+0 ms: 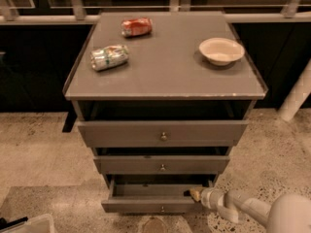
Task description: Open bottom drawer
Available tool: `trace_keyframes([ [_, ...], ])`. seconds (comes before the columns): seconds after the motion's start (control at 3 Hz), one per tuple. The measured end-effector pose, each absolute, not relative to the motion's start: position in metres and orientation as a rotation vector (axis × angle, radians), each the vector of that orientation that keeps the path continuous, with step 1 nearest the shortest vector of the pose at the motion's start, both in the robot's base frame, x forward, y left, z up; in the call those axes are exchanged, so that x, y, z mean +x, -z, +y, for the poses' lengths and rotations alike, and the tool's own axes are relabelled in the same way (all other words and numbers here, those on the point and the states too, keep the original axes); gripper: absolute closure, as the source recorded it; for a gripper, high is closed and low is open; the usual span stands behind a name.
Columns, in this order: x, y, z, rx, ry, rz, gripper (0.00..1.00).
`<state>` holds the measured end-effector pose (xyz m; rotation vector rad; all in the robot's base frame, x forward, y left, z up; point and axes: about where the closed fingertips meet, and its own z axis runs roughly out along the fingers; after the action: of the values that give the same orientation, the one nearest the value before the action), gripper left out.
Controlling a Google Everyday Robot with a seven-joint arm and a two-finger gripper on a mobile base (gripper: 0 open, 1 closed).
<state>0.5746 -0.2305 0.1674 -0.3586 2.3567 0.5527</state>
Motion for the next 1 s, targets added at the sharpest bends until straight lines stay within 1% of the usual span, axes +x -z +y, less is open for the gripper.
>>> trace_keyframes([
  [0.33,0.575,-0.167,-0.23,-0.358,-0.553,2.357,1.0],
  [0.67,0.538,-0.167,-0.239,-0.27,-0.559,2.366,1.0],
  [1.0,0.534,-0.168,-0.239,-0.256,-0.56,2.367,1.0],
])
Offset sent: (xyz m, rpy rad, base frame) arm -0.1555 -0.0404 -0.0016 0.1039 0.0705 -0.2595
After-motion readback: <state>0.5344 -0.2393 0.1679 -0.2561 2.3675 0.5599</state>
